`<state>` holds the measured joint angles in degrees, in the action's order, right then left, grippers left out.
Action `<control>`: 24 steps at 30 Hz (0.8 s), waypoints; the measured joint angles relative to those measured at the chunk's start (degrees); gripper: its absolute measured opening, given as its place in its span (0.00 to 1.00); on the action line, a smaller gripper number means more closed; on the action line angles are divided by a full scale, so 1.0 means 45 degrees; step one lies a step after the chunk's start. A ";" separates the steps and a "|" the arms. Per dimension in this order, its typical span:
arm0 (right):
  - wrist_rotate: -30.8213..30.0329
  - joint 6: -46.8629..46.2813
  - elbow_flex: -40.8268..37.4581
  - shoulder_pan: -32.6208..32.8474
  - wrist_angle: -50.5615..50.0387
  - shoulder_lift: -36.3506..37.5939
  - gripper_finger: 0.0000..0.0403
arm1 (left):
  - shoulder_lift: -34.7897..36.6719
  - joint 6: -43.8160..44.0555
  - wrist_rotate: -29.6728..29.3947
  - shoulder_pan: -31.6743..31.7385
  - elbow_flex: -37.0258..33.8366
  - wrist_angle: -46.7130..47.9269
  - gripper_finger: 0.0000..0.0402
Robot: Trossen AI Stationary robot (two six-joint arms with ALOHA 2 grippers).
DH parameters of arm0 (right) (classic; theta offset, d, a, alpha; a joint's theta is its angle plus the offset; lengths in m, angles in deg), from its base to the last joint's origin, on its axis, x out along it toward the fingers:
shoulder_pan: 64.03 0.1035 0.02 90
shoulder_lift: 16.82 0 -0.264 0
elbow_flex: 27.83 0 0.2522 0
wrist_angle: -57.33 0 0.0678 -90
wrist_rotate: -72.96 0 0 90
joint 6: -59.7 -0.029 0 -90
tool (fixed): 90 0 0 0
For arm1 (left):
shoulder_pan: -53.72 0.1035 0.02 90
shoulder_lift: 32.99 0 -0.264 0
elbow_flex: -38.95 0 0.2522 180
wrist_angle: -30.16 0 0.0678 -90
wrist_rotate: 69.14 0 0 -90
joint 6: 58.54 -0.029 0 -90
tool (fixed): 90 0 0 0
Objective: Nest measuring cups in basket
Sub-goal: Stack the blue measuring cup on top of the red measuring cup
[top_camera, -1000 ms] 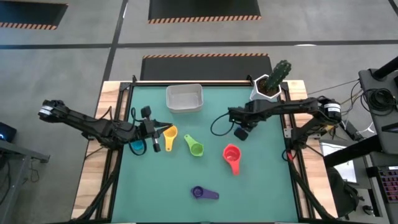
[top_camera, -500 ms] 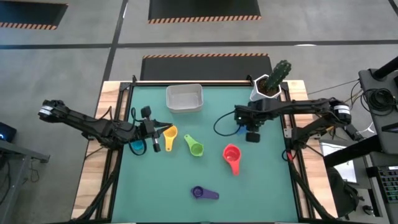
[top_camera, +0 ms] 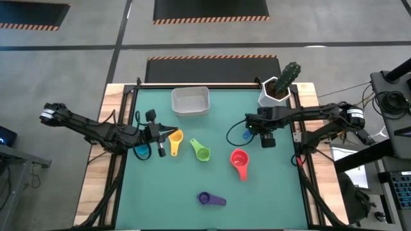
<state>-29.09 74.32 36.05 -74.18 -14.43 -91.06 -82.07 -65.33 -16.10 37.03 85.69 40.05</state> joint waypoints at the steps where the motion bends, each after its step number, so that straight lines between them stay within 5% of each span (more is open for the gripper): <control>1: 0.0000 0.0048 -0.0077 0.0000 0.0223 0.0000 0.45 | 0.0000 0.0000 0.0002 0.0000 0.0000 0.0002 0.00; 15: -0.0744 0.0453 -0.0935 0.0000 0.2114 -0.0566 0.33 | 0.0000 0.0000 0.0003 0.0000 0.0000 0.0012 0.00; 24: -0.0772 0.0396 -0.0945 0.0000 0.2167 -0.0719 0.10 | 0.0000 0.0000 0.0000 0.0003 0.0000 0.0017 0.00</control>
<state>-32.57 76.11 31.80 -74.18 -4.68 -94.30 -82.07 -65.33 -16.10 37.04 85.69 40.13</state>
